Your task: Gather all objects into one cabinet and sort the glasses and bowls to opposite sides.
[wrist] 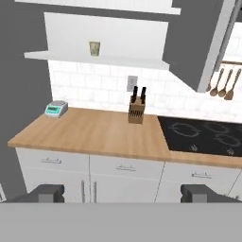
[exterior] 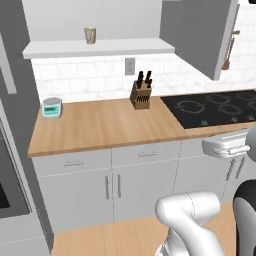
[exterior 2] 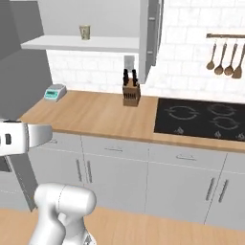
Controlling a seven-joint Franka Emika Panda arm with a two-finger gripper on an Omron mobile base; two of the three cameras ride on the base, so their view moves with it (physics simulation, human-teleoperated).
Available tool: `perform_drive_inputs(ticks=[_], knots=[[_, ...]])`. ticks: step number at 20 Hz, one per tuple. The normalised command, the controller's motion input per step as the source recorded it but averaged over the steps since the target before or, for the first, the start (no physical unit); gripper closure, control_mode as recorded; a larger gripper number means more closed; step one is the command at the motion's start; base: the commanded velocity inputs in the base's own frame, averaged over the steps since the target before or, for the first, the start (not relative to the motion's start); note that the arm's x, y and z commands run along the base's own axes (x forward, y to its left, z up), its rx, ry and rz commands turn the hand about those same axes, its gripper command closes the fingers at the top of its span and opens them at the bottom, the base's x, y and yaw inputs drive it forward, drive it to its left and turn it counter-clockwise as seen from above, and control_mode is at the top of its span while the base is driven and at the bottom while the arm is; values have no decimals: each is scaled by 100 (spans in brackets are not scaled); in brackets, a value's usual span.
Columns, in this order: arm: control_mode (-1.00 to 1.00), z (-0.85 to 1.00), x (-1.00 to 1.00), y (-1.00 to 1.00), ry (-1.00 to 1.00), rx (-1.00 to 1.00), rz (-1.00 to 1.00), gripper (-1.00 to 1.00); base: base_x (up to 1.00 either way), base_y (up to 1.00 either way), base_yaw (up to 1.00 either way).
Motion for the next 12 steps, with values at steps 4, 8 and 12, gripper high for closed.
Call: perform_drive_inputs(ticks=[4,8,12], knots=[[100,0,0,0,0,0,0,-100,5,89,0],[100,0,0,0,0,0,0,-100,35,61,-1],[100,0,0,0,0,0,0,-100,70,22,-2]])
